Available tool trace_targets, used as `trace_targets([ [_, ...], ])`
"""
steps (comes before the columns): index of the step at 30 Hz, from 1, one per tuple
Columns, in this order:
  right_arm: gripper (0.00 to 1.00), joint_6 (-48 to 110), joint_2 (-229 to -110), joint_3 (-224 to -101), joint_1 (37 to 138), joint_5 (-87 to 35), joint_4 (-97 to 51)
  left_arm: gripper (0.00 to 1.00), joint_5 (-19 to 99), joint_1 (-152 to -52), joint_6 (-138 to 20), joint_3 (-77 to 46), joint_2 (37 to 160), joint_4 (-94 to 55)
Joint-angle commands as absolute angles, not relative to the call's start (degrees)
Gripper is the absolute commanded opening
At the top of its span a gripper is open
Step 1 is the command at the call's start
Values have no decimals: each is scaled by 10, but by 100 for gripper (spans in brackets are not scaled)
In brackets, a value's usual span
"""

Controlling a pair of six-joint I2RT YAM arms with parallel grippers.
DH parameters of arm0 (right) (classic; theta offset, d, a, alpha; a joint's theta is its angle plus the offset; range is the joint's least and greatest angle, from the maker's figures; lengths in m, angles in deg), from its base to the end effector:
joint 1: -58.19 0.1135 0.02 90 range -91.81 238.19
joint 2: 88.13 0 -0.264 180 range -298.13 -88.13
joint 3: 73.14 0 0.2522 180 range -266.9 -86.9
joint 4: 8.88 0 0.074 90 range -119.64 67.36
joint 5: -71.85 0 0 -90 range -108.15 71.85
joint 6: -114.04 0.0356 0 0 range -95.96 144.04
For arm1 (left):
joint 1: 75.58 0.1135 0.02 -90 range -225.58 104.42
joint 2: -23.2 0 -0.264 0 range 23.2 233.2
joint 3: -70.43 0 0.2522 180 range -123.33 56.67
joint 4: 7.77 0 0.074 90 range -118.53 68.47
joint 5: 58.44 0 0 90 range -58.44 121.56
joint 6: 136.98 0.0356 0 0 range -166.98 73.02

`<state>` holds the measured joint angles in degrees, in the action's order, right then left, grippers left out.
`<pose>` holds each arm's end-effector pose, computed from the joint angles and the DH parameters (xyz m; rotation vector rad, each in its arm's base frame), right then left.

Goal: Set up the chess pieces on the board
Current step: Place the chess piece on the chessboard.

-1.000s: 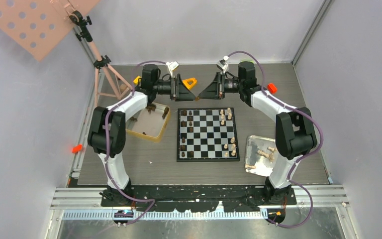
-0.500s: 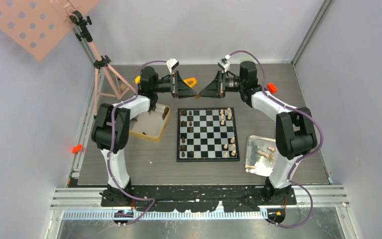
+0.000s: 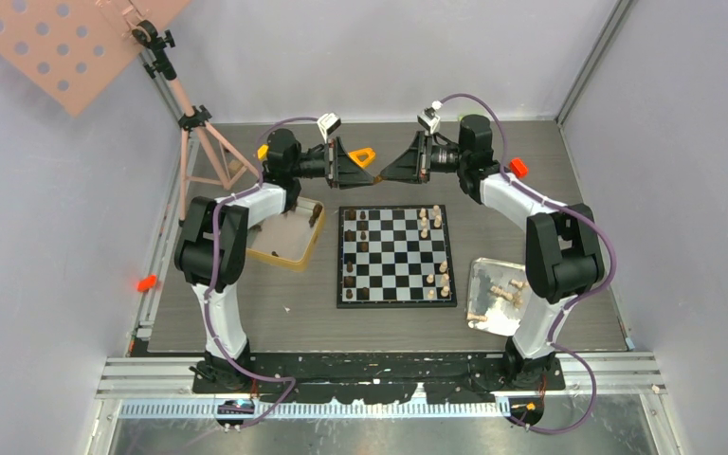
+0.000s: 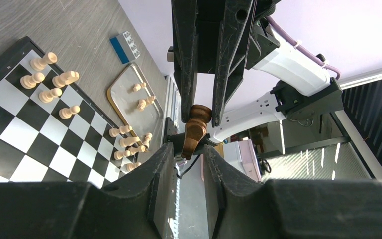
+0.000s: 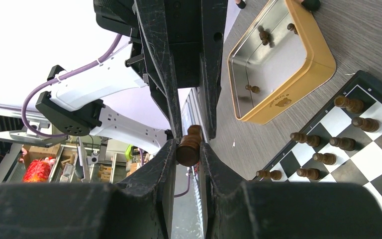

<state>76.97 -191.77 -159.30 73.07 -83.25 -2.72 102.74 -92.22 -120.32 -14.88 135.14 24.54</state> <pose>0.3880 0.1365 0.2768 -0.3054 2.0213 1.7877 0.4015 -0.1552 0.2538 0.3461 1.9684 -2.0179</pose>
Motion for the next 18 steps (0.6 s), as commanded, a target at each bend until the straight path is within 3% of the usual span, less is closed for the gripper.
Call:
trace_targets([
  [1, 1, 781, -1924, -1591, 728, -837, 13, 29, 1038, -924, -1206, -149, 1339, 277],
  [18, 1, 783, -1941, -1594, 728, -833, 15, 22, 1039, -931, -1222, -155, 1345, 288],
])
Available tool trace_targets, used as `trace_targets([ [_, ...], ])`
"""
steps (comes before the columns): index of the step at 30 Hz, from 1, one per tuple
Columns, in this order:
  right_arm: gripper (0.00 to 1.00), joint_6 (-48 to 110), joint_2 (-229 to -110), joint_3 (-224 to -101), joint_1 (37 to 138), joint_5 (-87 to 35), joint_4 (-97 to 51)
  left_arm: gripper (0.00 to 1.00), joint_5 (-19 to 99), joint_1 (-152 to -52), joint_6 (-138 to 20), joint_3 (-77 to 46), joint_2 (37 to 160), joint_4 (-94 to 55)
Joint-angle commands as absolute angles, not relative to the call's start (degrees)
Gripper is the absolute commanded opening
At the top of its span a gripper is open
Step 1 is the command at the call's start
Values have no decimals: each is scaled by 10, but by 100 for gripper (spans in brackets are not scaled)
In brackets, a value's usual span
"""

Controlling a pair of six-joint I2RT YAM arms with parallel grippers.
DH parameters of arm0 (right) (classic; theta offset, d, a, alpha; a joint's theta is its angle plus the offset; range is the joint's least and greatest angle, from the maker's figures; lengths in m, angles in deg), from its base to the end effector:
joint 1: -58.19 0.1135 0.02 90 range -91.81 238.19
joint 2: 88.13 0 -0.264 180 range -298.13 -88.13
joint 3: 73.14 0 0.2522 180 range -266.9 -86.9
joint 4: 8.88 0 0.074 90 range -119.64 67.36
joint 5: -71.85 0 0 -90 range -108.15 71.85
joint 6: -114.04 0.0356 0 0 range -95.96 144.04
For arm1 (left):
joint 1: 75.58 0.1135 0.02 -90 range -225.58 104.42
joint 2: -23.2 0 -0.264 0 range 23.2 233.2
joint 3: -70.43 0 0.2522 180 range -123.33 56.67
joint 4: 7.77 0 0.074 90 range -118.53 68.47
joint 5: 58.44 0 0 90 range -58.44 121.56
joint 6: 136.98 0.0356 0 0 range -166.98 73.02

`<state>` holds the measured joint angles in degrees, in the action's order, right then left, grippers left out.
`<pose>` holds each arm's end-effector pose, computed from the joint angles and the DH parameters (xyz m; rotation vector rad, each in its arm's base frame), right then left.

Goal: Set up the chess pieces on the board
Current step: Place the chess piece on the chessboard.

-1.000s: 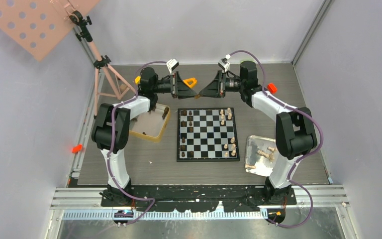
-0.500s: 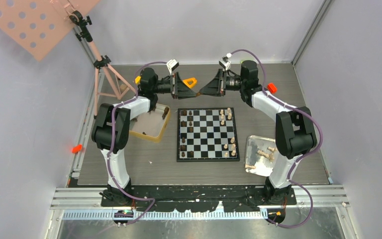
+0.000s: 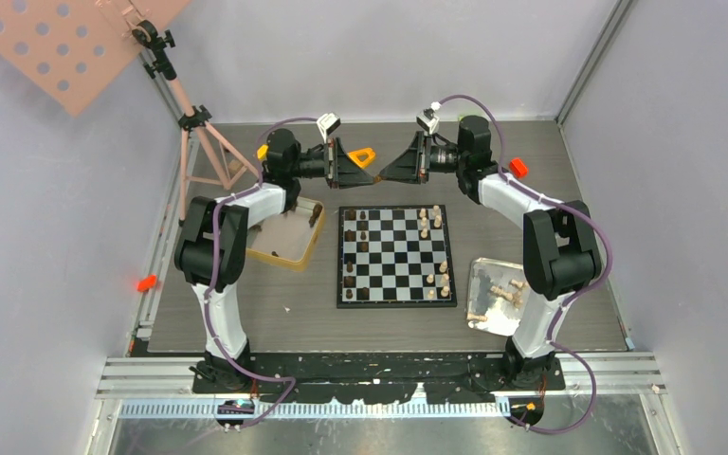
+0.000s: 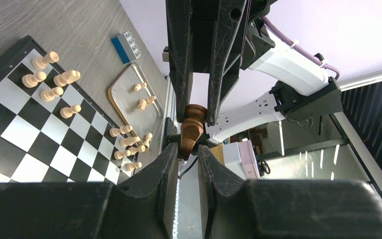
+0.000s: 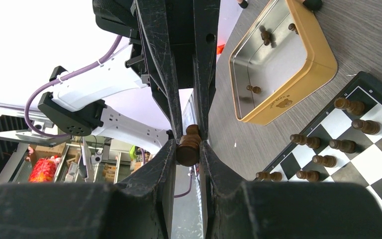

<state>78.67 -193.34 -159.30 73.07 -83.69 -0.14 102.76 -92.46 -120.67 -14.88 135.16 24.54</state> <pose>0.3927 0.1379 0.2701 -0.2972 2.0205 1.8074 0.4009 -0.1569 0.2537 0.3450 1.9732 -2.0245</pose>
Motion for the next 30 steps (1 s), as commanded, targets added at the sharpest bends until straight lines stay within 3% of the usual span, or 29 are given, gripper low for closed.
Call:
trace_targets([
  [1, 1, 783, -1942, -1594, 728, -833, 15, 22, 1040, -931, -1225, -157, 1347, 290],
  [12, 1, 777, -1948, -1596, 736, -833, 8, 19, 1043, -936, -1241, -164, 1357, 305],
  [18, 3, 771, -1947, -1598, 736, -836, 5, 7, 1048, -936, -1243, -165, 1356, 309],
  [21, 10, 748, -1943, -1607, 734, -838, -31, 0, 1054, -936, -1241, -162, 1354, 312],
  [25, 28, 681, -1927, -1623, 722, -830, -113, 0, 1066, -931, -1226, -157, 1346, 304],
  [30, 42, 633, -1900, -1628, 699, -825, -163, 0, 1072, -922, -1157, -154, 1328, 214],
])
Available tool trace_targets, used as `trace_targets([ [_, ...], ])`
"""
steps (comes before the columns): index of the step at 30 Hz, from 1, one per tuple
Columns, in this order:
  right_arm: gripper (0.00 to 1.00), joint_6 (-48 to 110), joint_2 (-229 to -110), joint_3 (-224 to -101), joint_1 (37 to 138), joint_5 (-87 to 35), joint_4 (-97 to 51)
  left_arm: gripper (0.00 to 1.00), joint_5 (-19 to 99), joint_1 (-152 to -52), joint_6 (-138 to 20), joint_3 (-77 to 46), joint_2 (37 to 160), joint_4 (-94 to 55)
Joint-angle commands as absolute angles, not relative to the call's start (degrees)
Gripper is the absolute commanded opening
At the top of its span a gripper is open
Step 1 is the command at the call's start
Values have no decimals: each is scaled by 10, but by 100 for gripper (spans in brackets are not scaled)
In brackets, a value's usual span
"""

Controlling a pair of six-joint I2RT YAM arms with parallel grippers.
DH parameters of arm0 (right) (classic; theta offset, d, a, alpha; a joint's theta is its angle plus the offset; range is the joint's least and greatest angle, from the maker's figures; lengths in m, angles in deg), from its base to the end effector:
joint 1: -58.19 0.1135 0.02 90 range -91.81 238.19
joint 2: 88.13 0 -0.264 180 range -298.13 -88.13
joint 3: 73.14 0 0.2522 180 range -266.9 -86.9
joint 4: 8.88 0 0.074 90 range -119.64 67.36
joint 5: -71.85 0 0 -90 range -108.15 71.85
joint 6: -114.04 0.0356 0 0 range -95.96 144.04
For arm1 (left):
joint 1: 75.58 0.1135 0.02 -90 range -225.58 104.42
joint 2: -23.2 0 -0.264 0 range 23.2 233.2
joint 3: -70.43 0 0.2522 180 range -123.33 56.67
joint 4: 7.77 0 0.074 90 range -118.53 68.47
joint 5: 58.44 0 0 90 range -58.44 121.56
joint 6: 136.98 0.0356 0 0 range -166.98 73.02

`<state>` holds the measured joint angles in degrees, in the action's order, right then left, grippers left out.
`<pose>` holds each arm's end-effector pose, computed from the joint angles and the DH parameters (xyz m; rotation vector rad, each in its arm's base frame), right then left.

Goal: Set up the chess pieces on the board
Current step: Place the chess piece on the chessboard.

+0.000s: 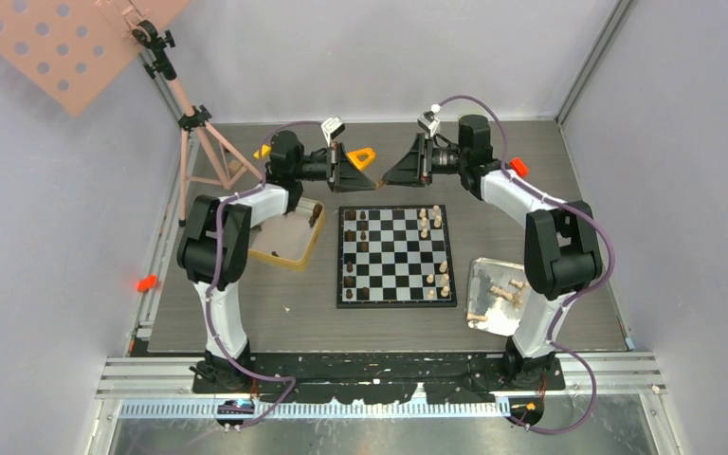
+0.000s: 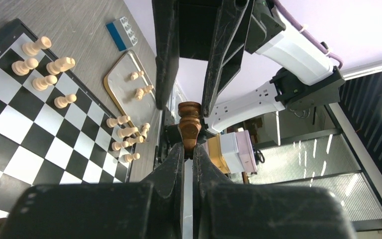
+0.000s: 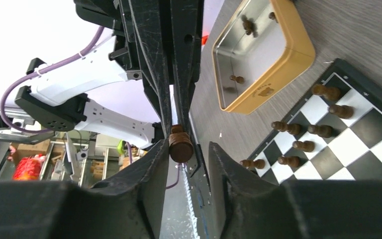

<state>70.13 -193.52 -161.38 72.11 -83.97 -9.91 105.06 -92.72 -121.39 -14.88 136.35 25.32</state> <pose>0.3952 0.1314 0.2660 -0.3282 2.0661 1.7476 0.4014 -0.1595 0.2462 0.3766 1.9996 -2.0568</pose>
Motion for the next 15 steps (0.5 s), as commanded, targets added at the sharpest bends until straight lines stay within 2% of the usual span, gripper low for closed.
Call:
trace_targets([
  [1, 45, 631, -1895, -1630, 692, -826, -168, 0, 1071, -922, -1121, -156, 1323, 177],
  [3, 46, 621, -1884, -1634, 678, -827, -178, 0, 1057, -922, -1012, -167, 1300, 48],
  [8, 47, 584, -1860, -1643, 644, -824, -218, 0, 946, -931, -641, -268, 1253, -451],
  [15, 45, 472, -1827, -1641, 615, -801, -330, 0, 713, -975, -395, -403, 1243, -763],
])
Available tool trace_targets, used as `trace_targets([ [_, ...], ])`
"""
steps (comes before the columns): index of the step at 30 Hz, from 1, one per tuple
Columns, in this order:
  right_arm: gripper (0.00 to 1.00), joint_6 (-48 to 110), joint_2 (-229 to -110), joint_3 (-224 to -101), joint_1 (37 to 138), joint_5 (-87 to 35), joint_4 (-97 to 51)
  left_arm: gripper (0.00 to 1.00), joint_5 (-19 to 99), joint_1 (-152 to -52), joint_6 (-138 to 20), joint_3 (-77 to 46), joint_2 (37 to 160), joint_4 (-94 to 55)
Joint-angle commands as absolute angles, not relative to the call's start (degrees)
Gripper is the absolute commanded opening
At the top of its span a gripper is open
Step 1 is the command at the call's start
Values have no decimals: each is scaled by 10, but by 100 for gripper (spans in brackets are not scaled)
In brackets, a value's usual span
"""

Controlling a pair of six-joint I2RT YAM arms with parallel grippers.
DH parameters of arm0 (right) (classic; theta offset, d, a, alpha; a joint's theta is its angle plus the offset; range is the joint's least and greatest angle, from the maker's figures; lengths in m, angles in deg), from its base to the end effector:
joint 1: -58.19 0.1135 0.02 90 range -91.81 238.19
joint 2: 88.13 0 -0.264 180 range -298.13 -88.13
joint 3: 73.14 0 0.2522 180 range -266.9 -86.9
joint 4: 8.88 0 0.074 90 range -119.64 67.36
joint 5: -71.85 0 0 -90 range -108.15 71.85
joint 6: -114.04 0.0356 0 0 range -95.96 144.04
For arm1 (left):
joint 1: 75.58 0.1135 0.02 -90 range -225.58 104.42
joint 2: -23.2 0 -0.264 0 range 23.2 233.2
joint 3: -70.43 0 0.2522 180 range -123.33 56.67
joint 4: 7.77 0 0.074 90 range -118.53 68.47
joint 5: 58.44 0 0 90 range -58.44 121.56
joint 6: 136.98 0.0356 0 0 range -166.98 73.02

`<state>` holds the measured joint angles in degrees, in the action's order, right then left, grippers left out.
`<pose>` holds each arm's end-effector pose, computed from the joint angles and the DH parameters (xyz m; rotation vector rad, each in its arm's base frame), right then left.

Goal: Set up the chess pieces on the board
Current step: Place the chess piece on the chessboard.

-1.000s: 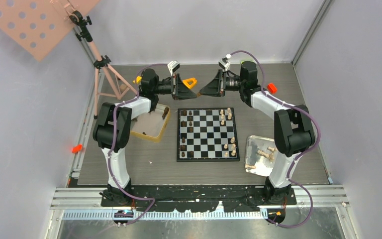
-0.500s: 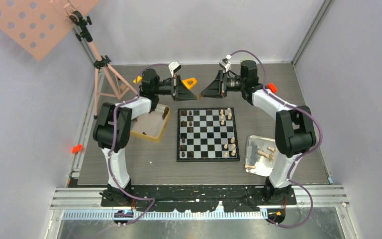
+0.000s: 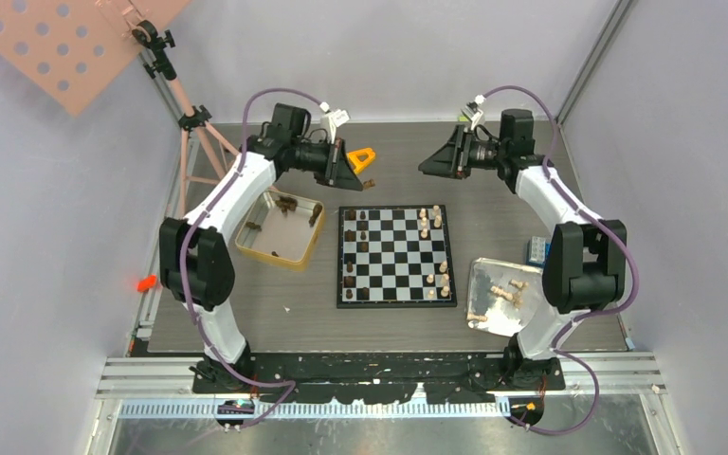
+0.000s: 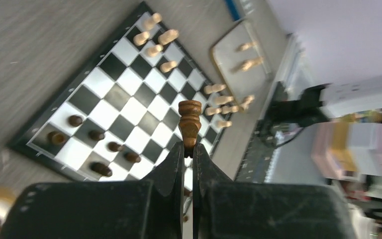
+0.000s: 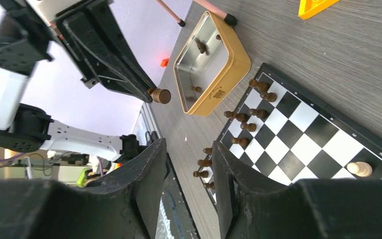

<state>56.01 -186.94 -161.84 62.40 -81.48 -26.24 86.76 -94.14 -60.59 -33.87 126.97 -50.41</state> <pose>0.3852 0.0603 0.2886 -0.2412 2.0684 1.5110 0.3746 -0.1566 0.3090 0.6136 2.2059 -1.3947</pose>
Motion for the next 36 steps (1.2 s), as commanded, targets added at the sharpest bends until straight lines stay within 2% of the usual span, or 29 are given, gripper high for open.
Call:
trace_targets([
  [1, 45, 450, -1820, -1638, 613, -796, -352, 0, 679, -987, -374, -417, 1246, -793],
  [8, 43, 347, -1780, -1617, 598, -762, -449, 0, 455, -1094, -291, -501, 1289, -947],
  [14, 42, 311, -1751, -1599, 573, -748, -475, 0, 357, -1181, -260, -563, 1362, -1042],
  [23, 41, 303, -1733, -1590, 538, -749, -477, 0, 296, -1248, -229, -635, 1458, -1116],
  [36, 41, 304, -1746, -1584, 534, -753, -477, 0, 240, -1255, -186, -656, 1484, -1130],
])
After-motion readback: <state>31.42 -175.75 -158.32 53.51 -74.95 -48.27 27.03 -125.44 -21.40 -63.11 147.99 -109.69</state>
